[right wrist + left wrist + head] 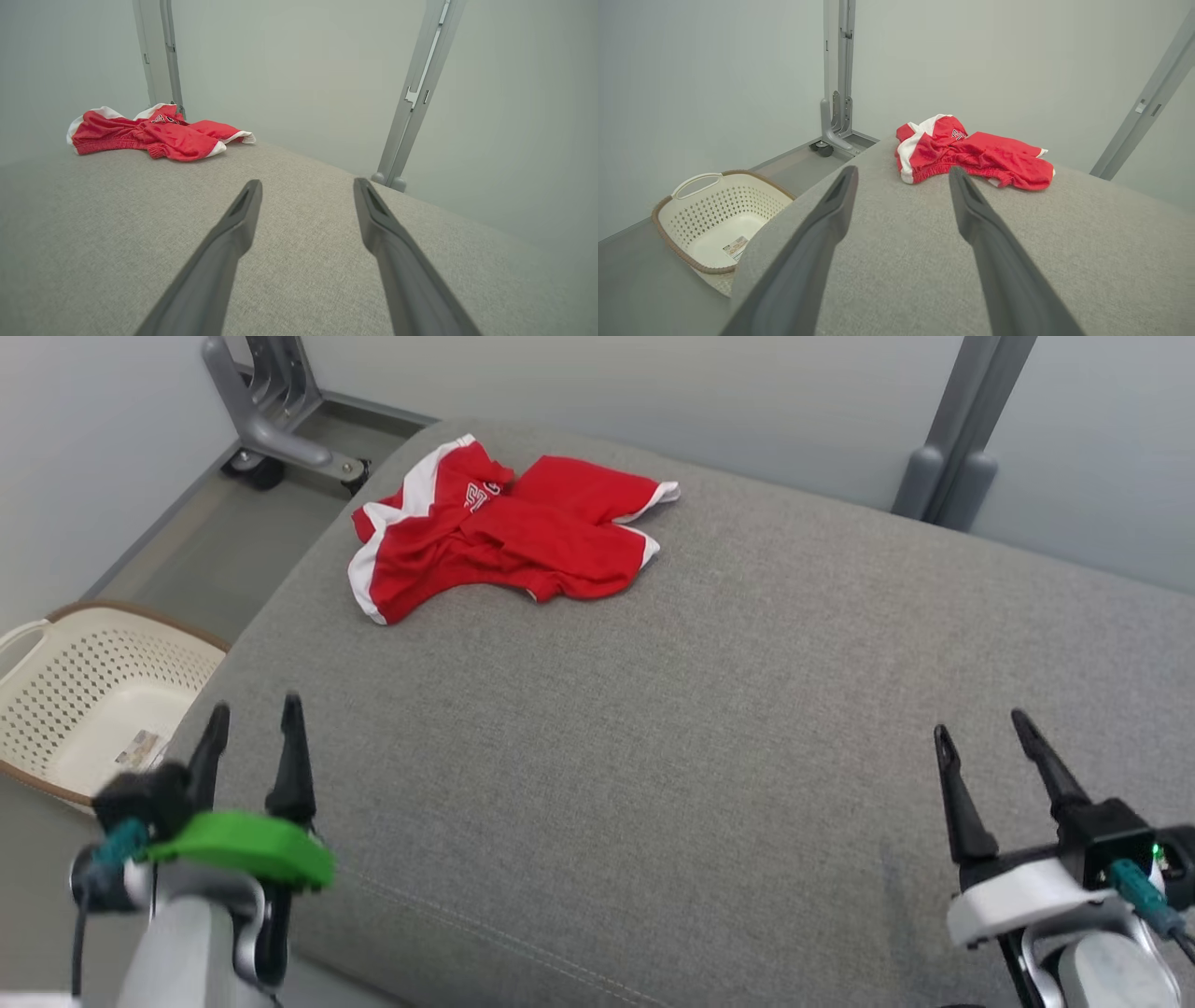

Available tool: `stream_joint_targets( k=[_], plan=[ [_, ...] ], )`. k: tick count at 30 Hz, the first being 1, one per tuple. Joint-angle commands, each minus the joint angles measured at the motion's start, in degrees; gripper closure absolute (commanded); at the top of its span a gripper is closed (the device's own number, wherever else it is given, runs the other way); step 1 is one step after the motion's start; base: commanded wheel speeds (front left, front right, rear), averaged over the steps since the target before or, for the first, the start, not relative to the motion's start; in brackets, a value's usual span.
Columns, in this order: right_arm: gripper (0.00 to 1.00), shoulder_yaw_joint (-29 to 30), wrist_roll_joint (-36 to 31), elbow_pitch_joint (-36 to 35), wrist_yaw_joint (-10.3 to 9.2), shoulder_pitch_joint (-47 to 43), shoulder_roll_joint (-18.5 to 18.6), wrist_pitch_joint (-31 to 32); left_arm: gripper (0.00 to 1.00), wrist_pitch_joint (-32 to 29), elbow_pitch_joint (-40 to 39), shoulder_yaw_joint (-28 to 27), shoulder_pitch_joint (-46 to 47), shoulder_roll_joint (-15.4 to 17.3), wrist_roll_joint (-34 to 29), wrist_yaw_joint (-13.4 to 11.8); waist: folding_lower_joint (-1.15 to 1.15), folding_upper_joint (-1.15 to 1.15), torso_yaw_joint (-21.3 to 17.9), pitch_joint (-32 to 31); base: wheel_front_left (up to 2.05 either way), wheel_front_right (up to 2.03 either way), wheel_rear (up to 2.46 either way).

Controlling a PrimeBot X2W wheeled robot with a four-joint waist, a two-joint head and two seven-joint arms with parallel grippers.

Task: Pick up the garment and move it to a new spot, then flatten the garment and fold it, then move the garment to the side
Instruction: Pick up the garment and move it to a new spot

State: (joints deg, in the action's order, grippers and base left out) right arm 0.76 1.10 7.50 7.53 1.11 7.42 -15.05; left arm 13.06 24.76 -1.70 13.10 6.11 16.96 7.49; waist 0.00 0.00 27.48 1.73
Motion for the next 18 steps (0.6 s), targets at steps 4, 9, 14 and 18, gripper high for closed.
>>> stream_joint_targets(
  k=[4, 9, 14, 18],
  plan=[
    [0.0, -1.04, -1.16, -1.87, -0.09, 6.17, 3.14, -0.15, 0.0, -2.6, 7.84, 3.13, 13.97, 3.15, 4.93, -0.04, 0.0, 0.0, -6.43, 18.28, 0.0, 0.0, 0.0],
    [0.0, -0.69, -1.89, -4.18, -0.09, 9.86, 5.56, -0.15, 0.0, -7.15, 18.41, 5.65, 26.67, 5.37, 11.4, -0.04, 0.0, 0.0, -9.02, 26.53, 0.0, 0.0, 0.0],
    [0.0, -1.05, -2.24, -5.81, -0.09, 10.73, 6.34, -0.15, 0.0, -9.21, 23.91, 7.87, 33.01, 6.56, 16.48, -0.03, 0.0, 0.0, -10.97, 30.34, 0.0, 0.0, 0.0],
    [0.0, -1.65, -2.35, -8.26, -0.09, 10.51, 5.89, -0.15, 0.0, -9.41, 29.33, 8.78, 36.51, 8.8, 20.91, -0.07, 0.0, 0.0, -12.81, 32.28, 0.0, 0.0, 0.0]
  ],
)
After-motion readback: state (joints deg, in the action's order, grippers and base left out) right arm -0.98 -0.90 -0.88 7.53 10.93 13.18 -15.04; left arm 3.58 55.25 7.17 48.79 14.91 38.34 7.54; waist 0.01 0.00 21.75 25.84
